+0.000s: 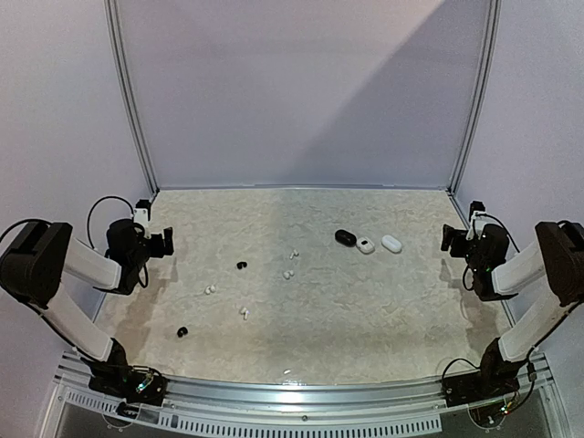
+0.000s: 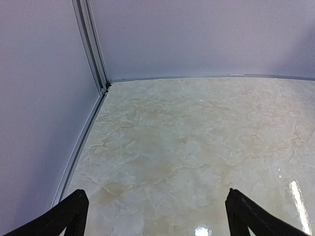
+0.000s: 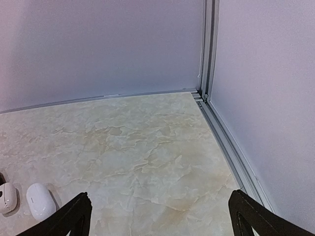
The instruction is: Insert the wireless bluetooth earbuds into the charging case
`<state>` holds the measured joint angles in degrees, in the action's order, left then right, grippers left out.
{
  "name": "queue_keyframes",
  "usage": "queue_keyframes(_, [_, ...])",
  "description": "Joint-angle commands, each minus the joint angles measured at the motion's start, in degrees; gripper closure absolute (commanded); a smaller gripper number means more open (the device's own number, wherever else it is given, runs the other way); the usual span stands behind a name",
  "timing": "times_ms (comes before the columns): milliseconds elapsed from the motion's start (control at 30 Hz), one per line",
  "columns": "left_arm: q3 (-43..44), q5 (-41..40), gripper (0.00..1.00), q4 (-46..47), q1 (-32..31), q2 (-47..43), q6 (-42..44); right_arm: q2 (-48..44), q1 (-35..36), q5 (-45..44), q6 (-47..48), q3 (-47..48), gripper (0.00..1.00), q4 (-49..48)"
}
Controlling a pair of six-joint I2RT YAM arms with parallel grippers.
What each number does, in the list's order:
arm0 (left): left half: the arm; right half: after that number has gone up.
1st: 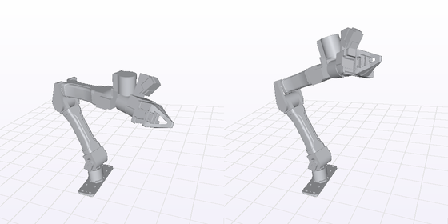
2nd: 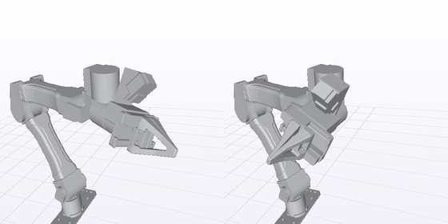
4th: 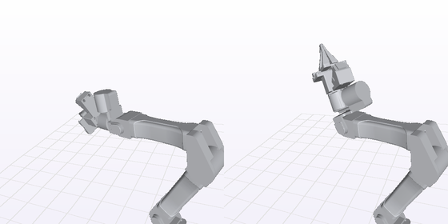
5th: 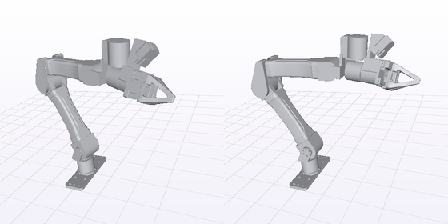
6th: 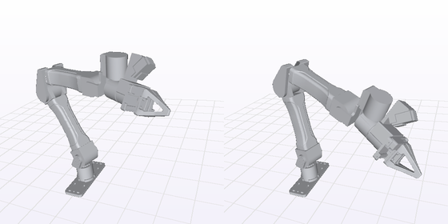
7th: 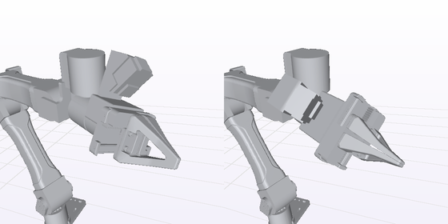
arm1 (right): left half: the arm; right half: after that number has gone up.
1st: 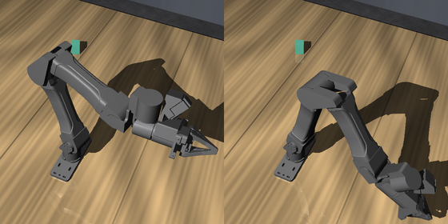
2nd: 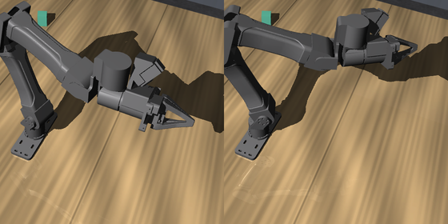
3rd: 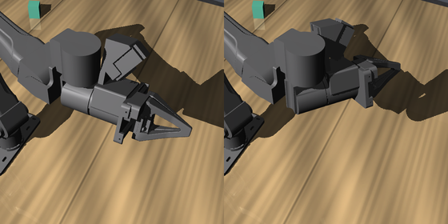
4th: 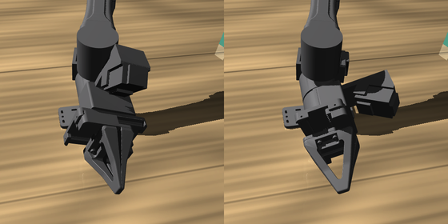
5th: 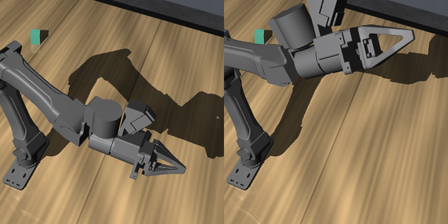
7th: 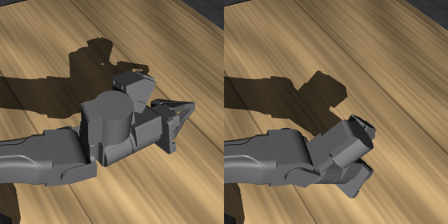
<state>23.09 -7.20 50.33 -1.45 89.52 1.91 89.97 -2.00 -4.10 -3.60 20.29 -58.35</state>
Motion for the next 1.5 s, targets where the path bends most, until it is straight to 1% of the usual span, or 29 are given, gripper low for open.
queue_keyframes(0, [0.2,-0.4,0.01,0.8,-0.6,-0.2,0.4,-0.4,0.1,-0.3,0.2,0.1,0.01,-0.5])
queue_keyframes(67, [0.1,-0.2,0.01,1.0,-0.6,-0.2,0.4,-1.3,0.0,-2.8,-0.5,2.1,0.01,3.6])
queue_keyframes(133, [0.0,0.4,0.01,1.2,-0.6,-0.3,0.6,-4.9,0.0,-3.2,-1.1,8.5,0.01,17.3])
queue_keyframes(167, [-0.6,-0.2,0.01,2.3,-0.5,-0.9,0.4,-7.8,0.1,-3.2,-1.1,12.0,0.01,24.7])
queue_keyframes(200, [-1.7,-2.2,0.01,3.2,-0.5,-2.1,-0.6,-9.6,0.0,-2.8,-2.0,15.5,0.01,29.7])
queue_keyframes(233, [-2.3,-3.9,0.01,2.9,-0.5,-4.1,-1.1,-10.5,0.1,-0.9,-2.4,18.3,0.01,33.6])
queue_keyframes(300, [-2.4,-6.9,0.01,-1.2,-0.5,-9.1,-1.7,-12.0,0.1,4.5,-1.2,23.5,0.01,38.6])
queue_keyframes(367, [-0.6,-9.5,0.01,-8.4,-0.5,-14.0,-3.5,-12.1,0.1,10.4,-0.2,29.2,0.01,45.9])
queue_keyframes(400, [1.2,-10.6,0.01,-14.0,-0.5,-16.6,-4.4,-11.1,0.1,13.2,0.2,32.7,0.01,50.7])
queue_keyframes(467, [7.8,-9.2,0.01,-29.2,-0.5,-20.1,-6.0,-8.8,0.8,17.0,0.7,40.5,0.01,61.9])
queue_keyframes(500, [13.2,-7.4,0.01,-38.2,-0.5,-20.8,-7.3,-6.5,1.5,17.9,1.2,45.5,0.01,67.1])
queue_keyframes(567, [22.3,-3.8,0.01,-55.8,-0.4,-20.3,-10.4,-2.7,5.2,16.5,5.6,52.8,0.01,78.3])
queue_keyframes(633, [27.7,-1.6,0.01,-68.7,-0.5,-19.3,-13.8,2.7,9.0,11.5,12.5,60.1,0.01,88.5])
queue_keyframes(700, [29.3,-0.6,0.01,-75.2,-0.4,-19.7,-15.7,8.3,12.0,6.4,16.0,67.5,0.01,98.3])
queue_keyframes(733, [29.6,1.5,0.01,-77.2,-0.4,-20.0,-14.8,12.3,12.8,5.7,16.6,71.1,0.01,102.1])
queue_keyframes(833, [30.7,11.2,0.01,-81.9,-0.4,-20.4,-12.3,21.3,13.5,8.5,16.3,80.0,0.01,111.4])
queue_keyframes(933, [32.8,19.1,0.01,-84.3,-0.4,-19.9,-11.9,27.1,14.2,6.5,13.8,83.6,0.02,115.6])
queue_keyframes(1033, [35.1,23.4,0.01,-86.1,-0.4,-18.6,-12.3,29.0,15.6,8.4,12.7,81.6,0.04,114.0])
queue_keyframes(1100, [36.1,26.2,0.01,-87.2,-0.4,-17.6,-10.8,30.0,16.4,9.0,12.7,80.1,0.05,112.2])
queue_keyframes(1267, [38.2,29.4,0.02,-89.8,-0.5,-15.5,-8.5,32.0,16.7,9.8,11.4,78.4,0.12,110.0])
queue_keyframes(1467, [39.5,27.0,0.04,-88.3,-0.5,-14.1,-8.0,33.4,16.7,11.0,10.1,76.7,0.17,107.5])
